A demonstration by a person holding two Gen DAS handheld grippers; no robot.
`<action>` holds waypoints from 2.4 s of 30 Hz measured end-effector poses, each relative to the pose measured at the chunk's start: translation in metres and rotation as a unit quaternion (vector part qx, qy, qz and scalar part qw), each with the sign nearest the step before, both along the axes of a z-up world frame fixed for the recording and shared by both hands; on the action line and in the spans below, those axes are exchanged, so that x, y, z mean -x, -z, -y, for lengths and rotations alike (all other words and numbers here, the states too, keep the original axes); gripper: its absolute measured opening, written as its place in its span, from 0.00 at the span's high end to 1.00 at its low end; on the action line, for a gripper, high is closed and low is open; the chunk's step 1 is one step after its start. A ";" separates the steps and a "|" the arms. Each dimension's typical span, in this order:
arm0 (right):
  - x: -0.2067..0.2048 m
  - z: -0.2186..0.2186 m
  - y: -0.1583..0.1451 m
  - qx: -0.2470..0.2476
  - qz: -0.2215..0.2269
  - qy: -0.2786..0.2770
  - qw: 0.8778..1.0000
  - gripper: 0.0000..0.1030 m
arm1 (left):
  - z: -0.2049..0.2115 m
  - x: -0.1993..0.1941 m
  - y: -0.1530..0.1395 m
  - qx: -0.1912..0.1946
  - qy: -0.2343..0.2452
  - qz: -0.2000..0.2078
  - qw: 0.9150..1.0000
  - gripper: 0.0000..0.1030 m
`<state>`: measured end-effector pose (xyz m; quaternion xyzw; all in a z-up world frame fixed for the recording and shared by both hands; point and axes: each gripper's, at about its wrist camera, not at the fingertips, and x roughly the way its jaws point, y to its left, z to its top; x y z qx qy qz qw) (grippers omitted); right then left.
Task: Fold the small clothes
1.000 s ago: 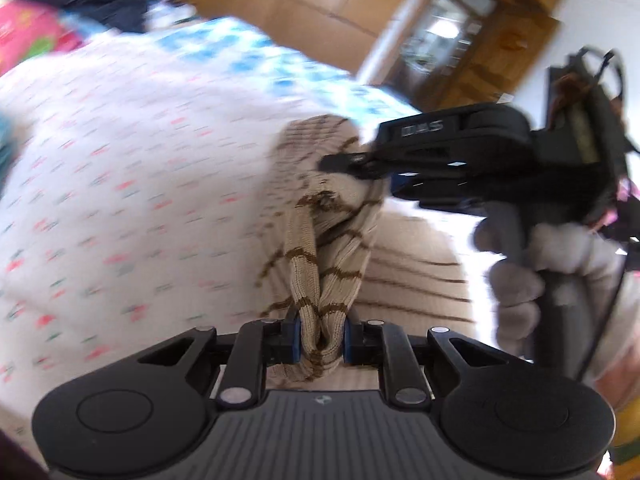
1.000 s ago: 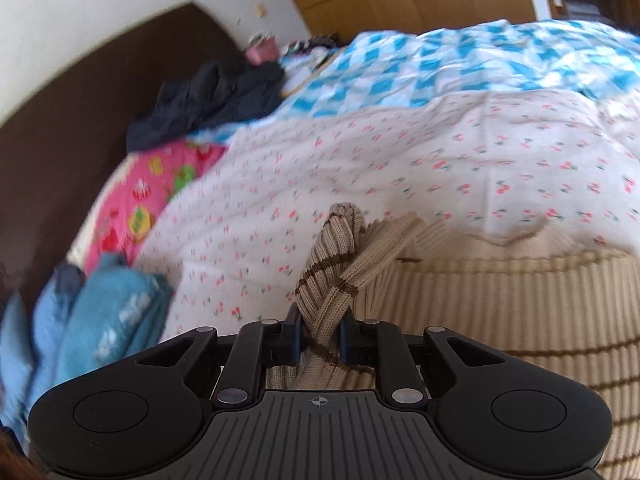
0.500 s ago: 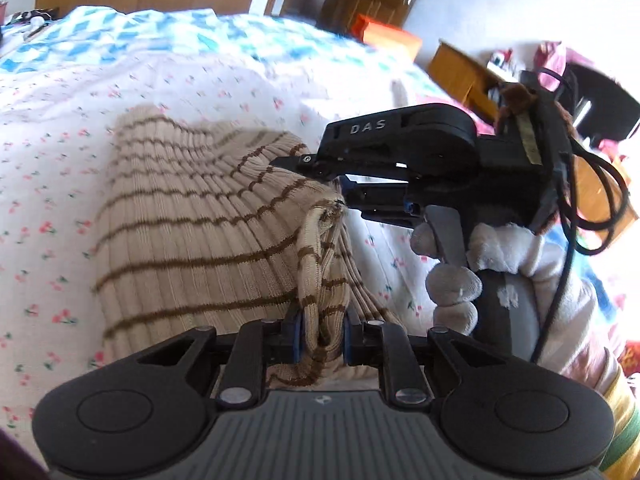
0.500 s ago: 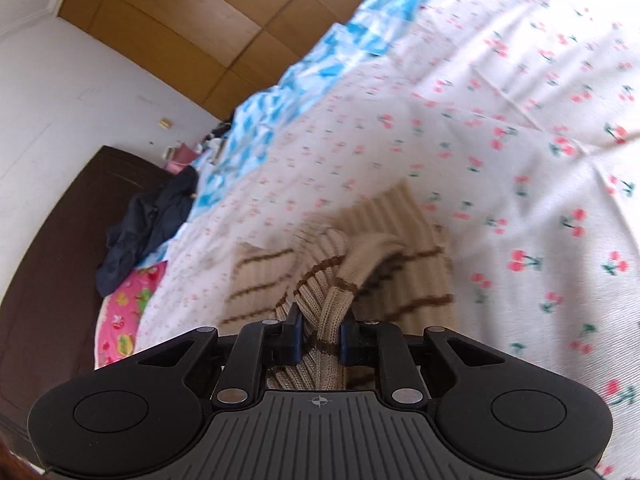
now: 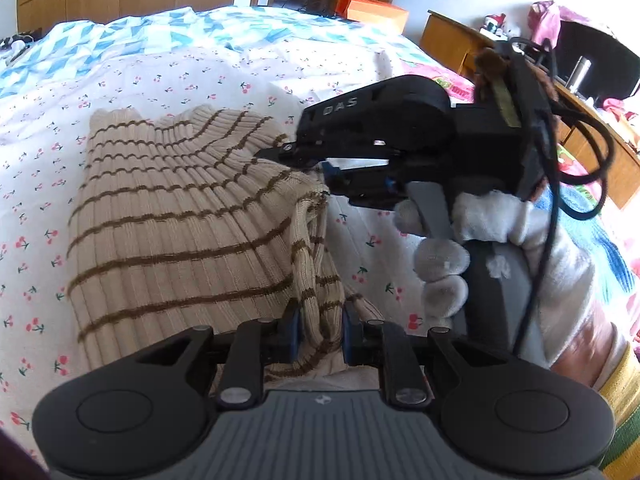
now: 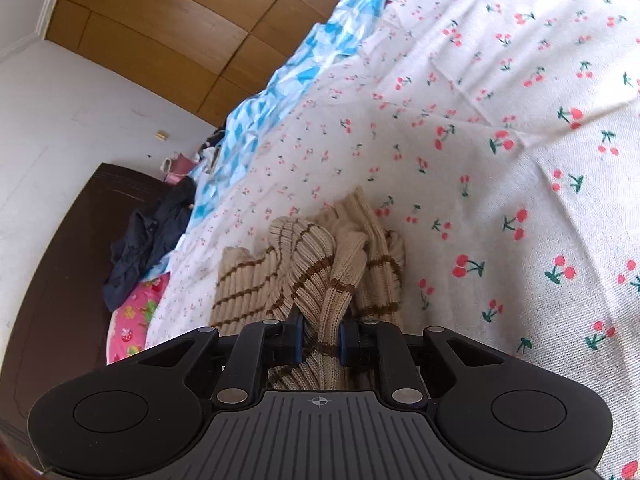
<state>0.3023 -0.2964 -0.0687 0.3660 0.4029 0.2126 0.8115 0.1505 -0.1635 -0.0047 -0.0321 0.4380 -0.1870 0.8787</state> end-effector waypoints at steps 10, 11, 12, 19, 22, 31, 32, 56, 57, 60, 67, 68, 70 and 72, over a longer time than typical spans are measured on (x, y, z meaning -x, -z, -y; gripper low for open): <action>-0.001 0.006 0.005 0.000 -0.007 -0.001 1.000 0.84 | 0.016 0.000 -0.002 -0.015 0.020 0.014 1.000 0.78; -0.001 0.006 0.005 0.002 -0.007 -0.001 1.000 0.84 | 0.015 0.001 0.000 -0.016 0.022 0.010 1.000 0.78; -0.001 0.006 0.005 0.003 -0.007 -0.002 1.000 0.84 | 0.016 0.002 0.002 -0.016 0.025 0.005 1.000 0.77; -0.002 0.014 0.006 -0.007 -0.013 -0.010 1.000 0.80 | 0.028 0.008 0.010 -0.048 0.056 0.008 0.997 0.68; 0.002 0.013 -0.002 0.010 0.000 -0.006 1.000 0.80 | 0.028 0.008 0.008 -0.048 0.060 0.009 0.997 0.66; 0.023 0.001 -0.040 0.058 0.088 0.037 0.994 0.80 | 0.031 0.009 0.012 -0.059 0.068 0.005 0.996 0.65; 0.024 0.000 -0.042 0.072 0.095 0.042 0.992 0.80 | 0.032 0.010 0.013 -0.063 0.070 0.006 0.996 0.64; 0.008 -0.030 -0.022 0.123 0.085 -0.002 0.989 0.70 | 0.025 0.016 0.026 -0.049 0.074 0.006 0.996 0.60; 0.007 -0.032 -0.020 0.124 0.085 -0.004 0.989 0.70 | 0.025 0.016 0.026 -0.047 0.074 0.005 0.996 0.60; 0.002 -0.023 -0.022 0.083 0.070 -0.004 0.994 0.89 | 0.023 0.016 0.026 -0.044 0.073 0.004 0.996 0.60; -0.002 0.024 -0.003 -0.072 0.024 0.042 0.996 0.92 | 0.013 0.021 0.022 -0.026 0.071 -0.004 0.997 0.60; -0.006 0.024 0.005 -0.065 0.005 0.048 0.997 0.92 | 0.013 0.021 0.026 -0.028 0.072 -0.009 0.997 0.60; -0.011 0.022 0.020 -0.066 -0.026 0.044 0.997 0.92 | 0.014 0.021 0.033 -0.027 0.074 -0.027 0.997 0.60; -0.009 0.022 0.020 -0.073 -0.024 0.048 0.996 0.91 | 0.014 0.023 0.034 -0.030 0.076 -0.025 0.996 0.60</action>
